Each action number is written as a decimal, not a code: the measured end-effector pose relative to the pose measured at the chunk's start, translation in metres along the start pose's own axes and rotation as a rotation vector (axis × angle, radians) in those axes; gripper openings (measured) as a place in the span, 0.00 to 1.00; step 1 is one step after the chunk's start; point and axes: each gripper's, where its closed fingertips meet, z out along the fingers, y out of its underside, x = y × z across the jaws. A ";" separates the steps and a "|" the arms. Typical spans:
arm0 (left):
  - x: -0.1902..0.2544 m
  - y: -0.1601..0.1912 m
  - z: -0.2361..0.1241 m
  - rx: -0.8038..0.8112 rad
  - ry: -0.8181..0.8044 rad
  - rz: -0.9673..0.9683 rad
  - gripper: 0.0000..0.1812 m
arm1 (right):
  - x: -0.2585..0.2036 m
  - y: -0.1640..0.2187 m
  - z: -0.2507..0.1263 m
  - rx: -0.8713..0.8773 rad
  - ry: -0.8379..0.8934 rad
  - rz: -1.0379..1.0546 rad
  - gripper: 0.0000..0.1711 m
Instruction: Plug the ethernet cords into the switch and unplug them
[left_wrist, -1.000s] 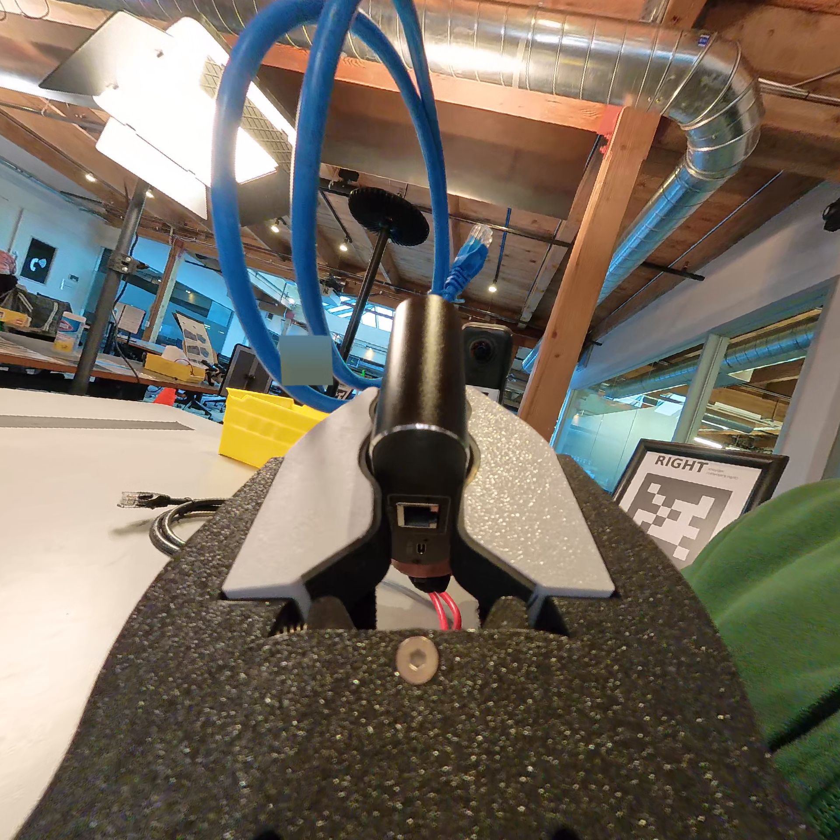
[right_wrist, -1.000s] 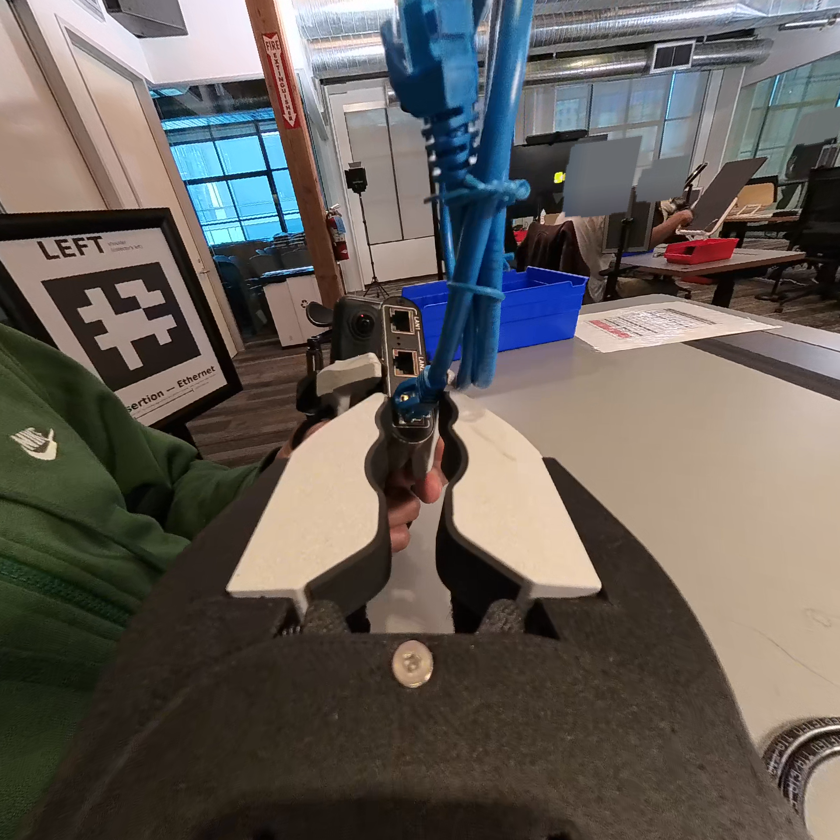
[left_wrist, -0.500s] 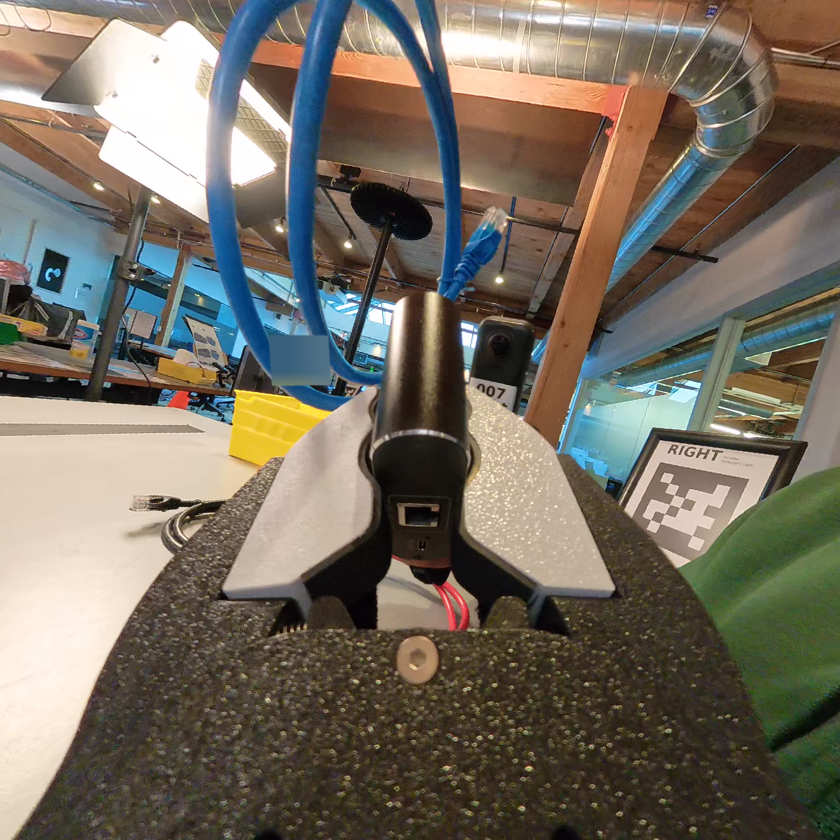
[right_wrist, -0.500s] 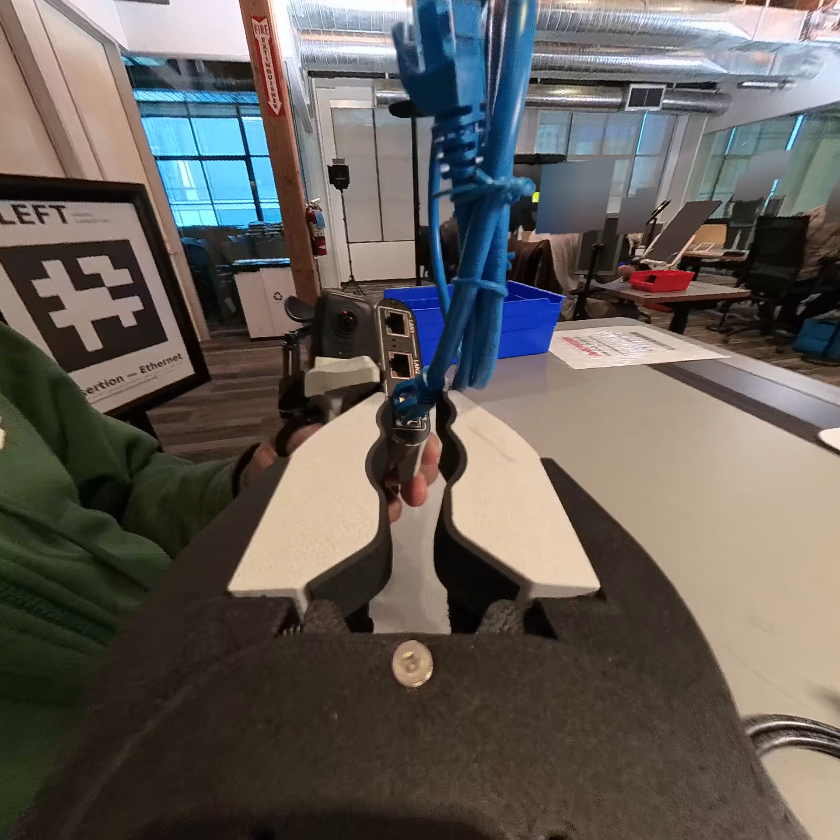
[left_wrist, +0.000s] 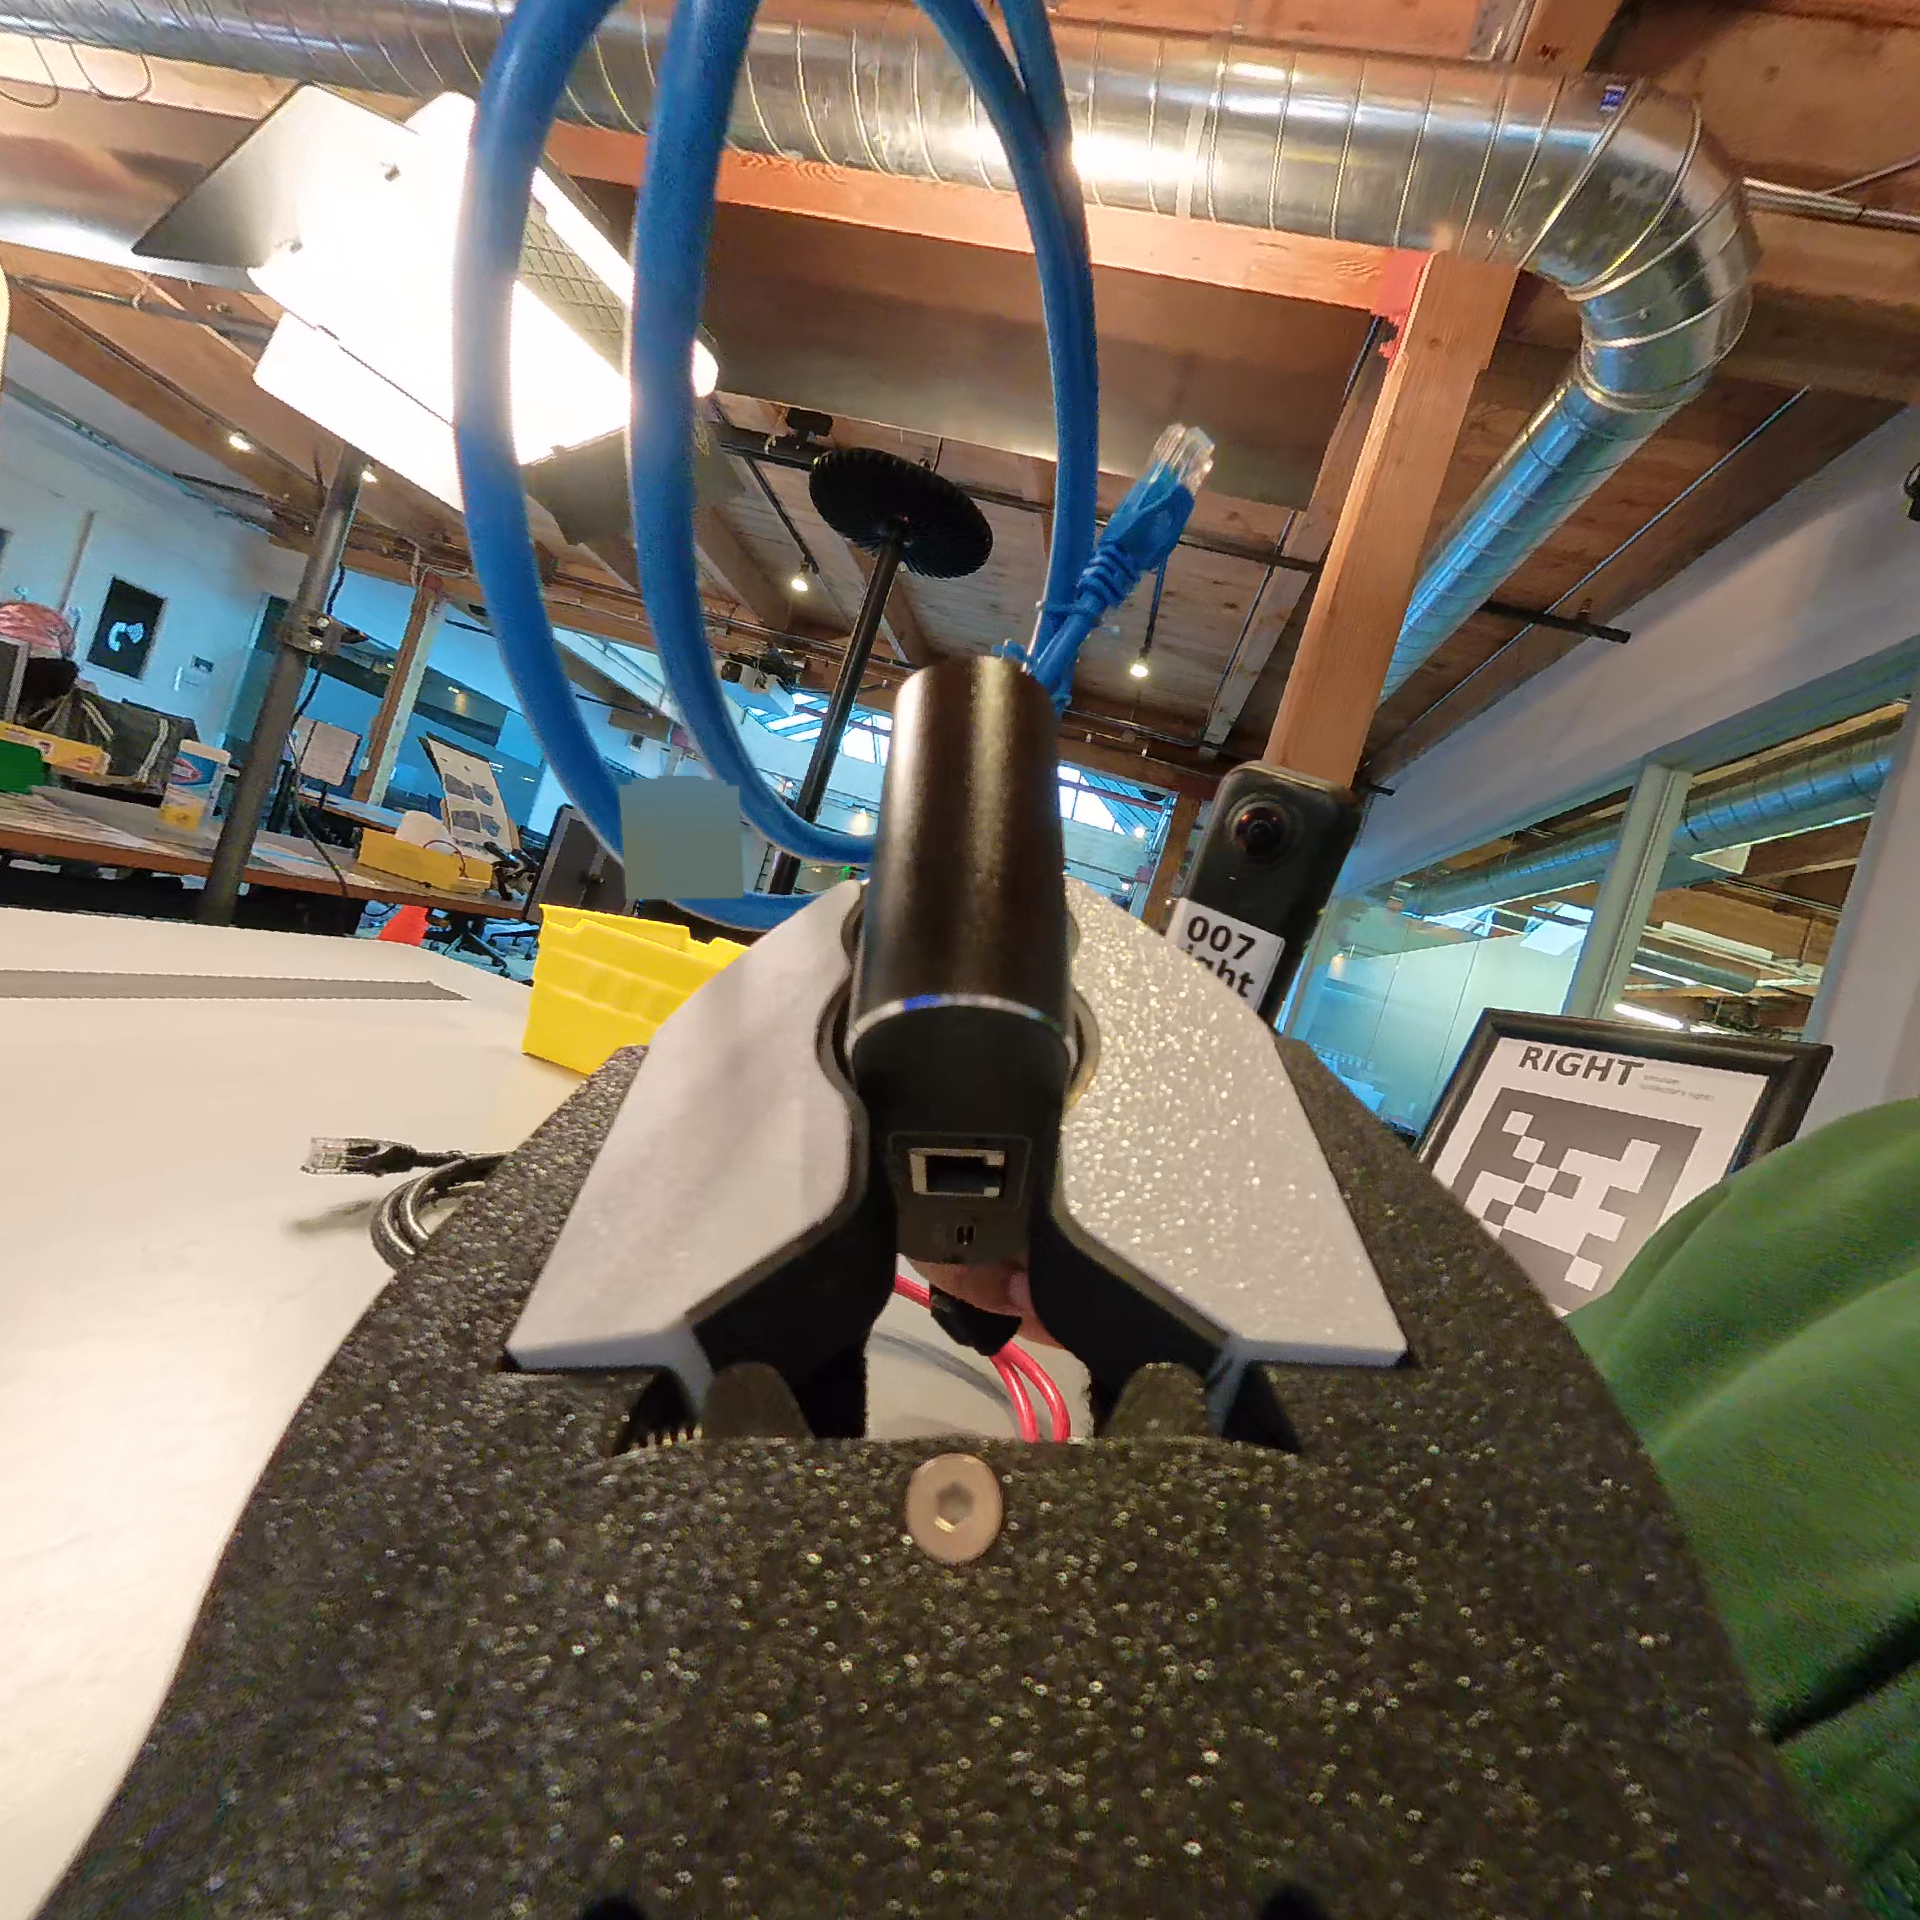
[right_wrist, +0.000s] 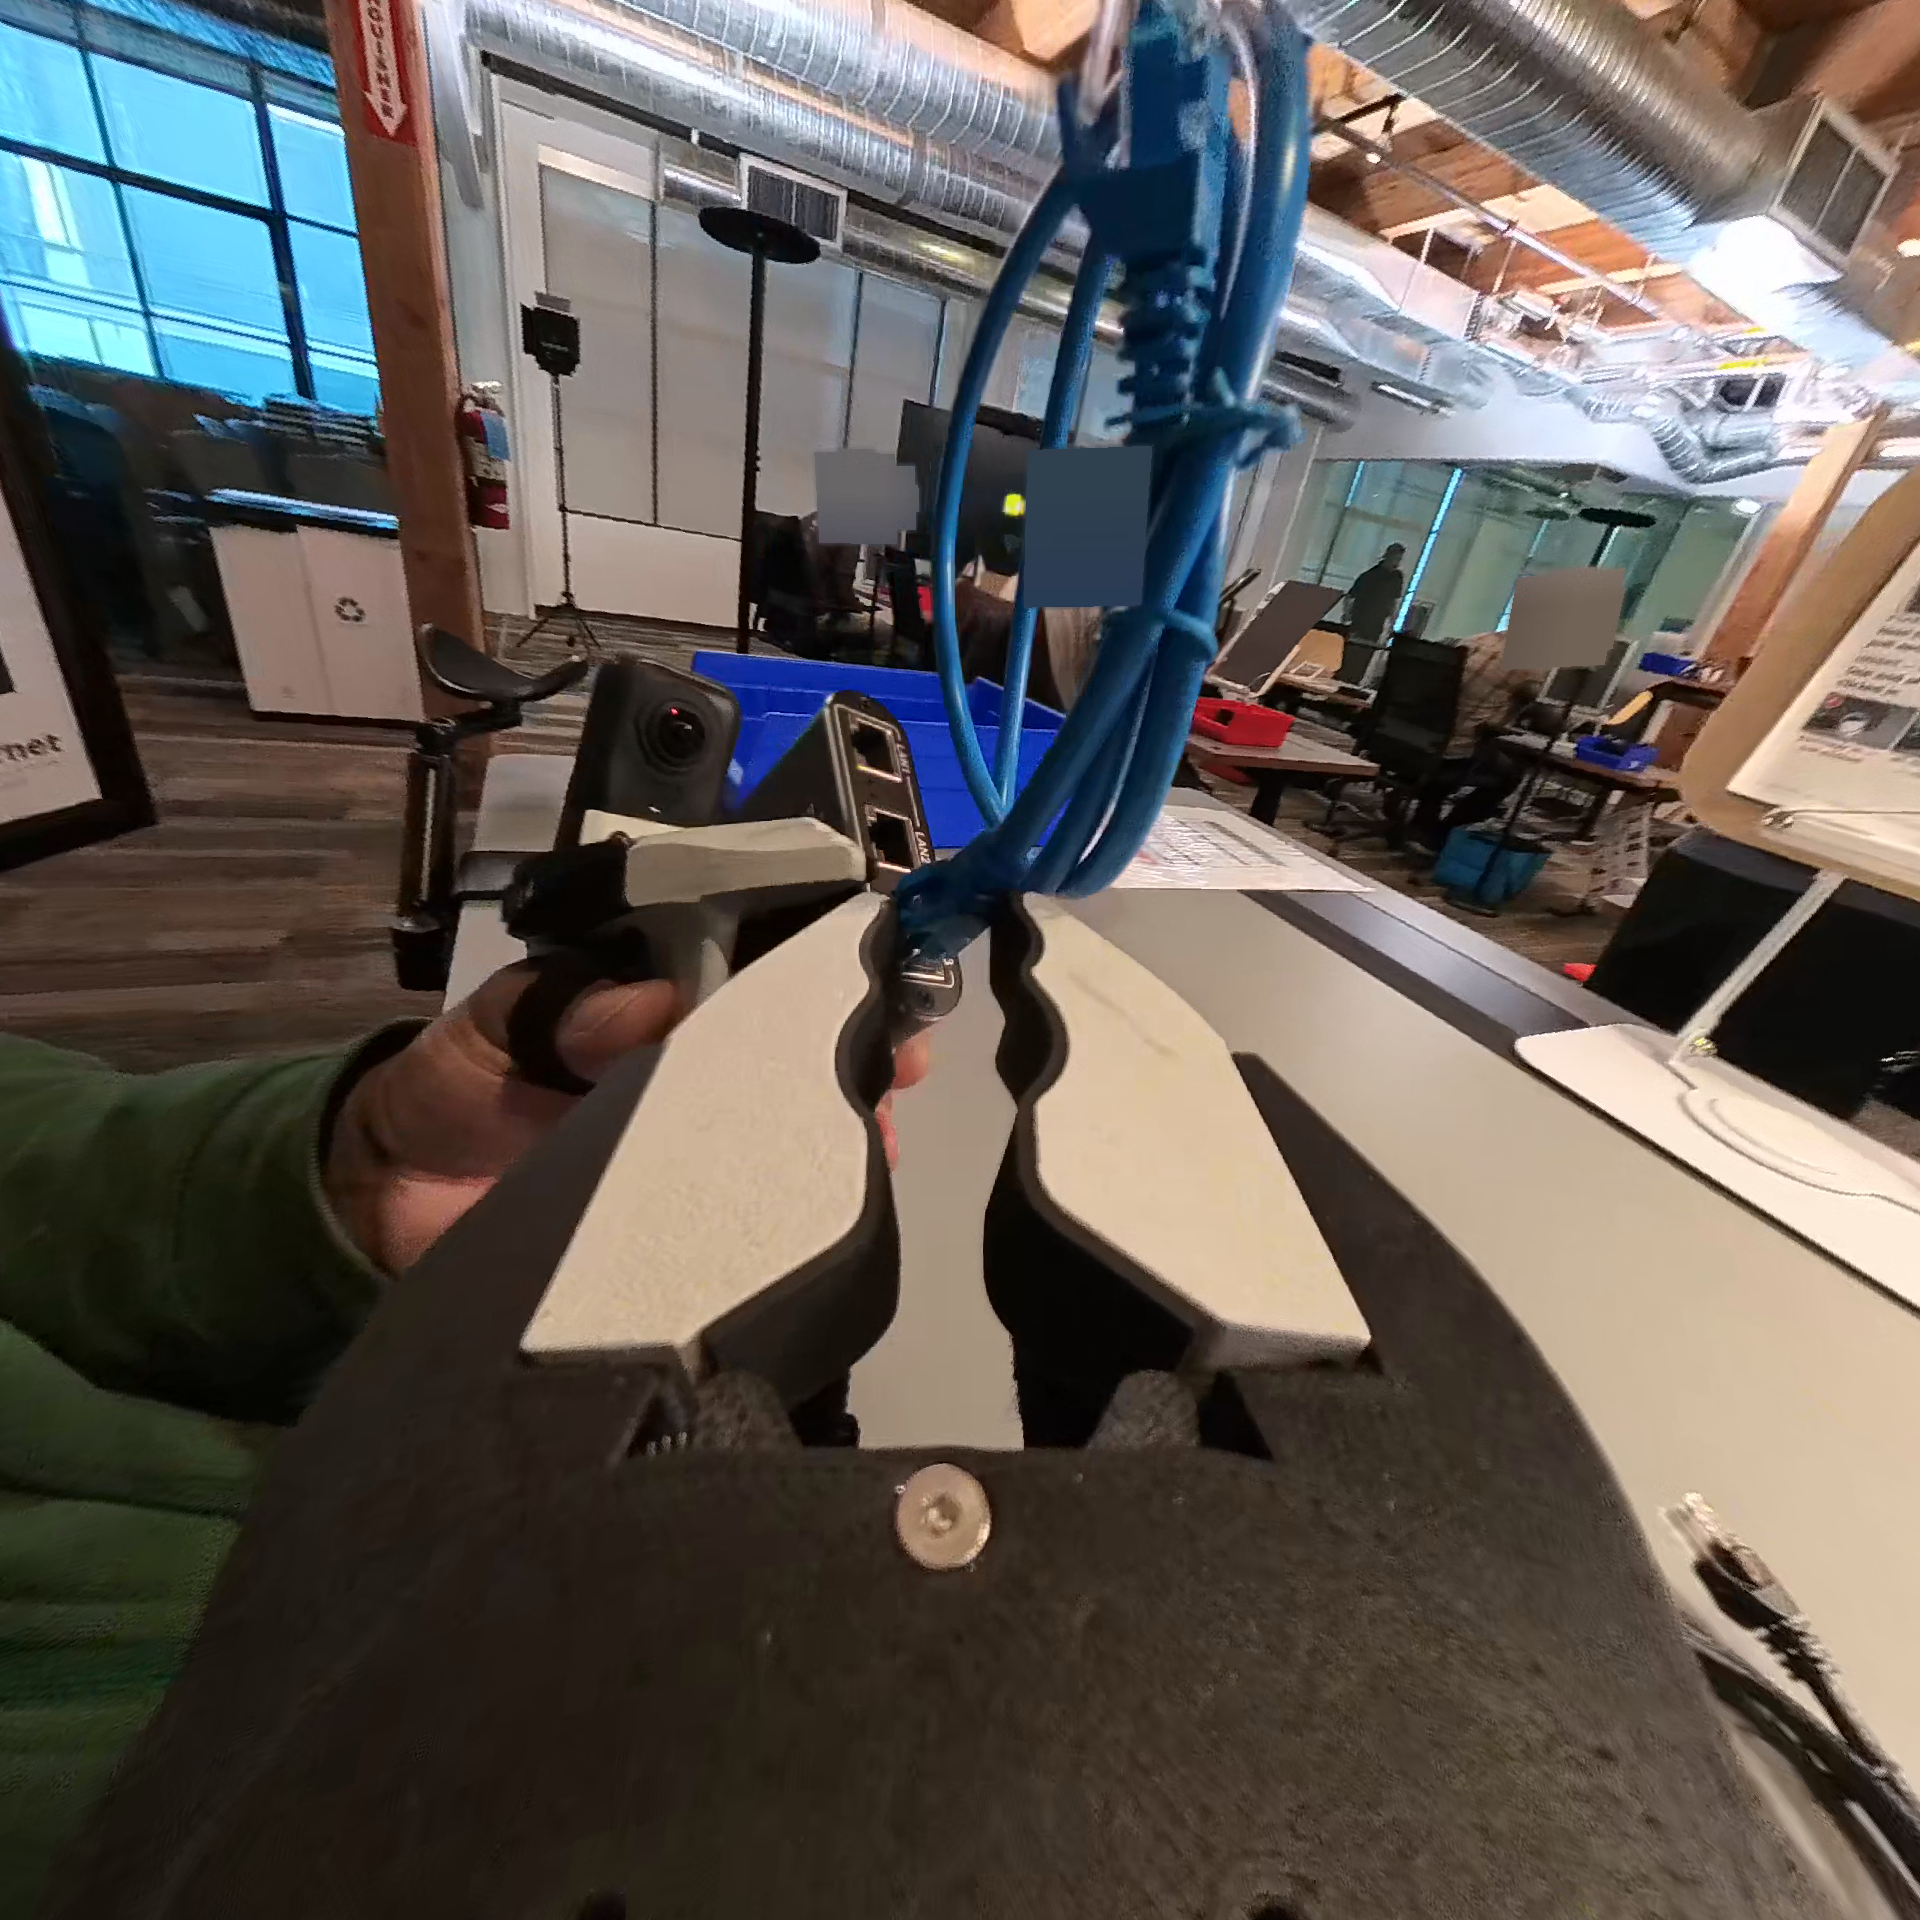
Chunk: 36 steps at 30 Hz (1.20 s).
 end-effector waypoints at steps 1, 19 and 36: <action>0.000 0.000 0.000 -0.002 0.001 0.004 0.17 | 0.000 0.000 0.000 -0.002 0.004 -0.015 0.10; 0.011 0.017 0.005 -0.127 -0.002 0.160 0.16 | 0.068 0.010 -0.042 -0.114 0.157 0.072 0.08; -0.010 0.019 0.000 -0.112 -0.067 -0.012 0.16 | 0.103 0.061 -0.053 -0.380 0.354 0.122 0.08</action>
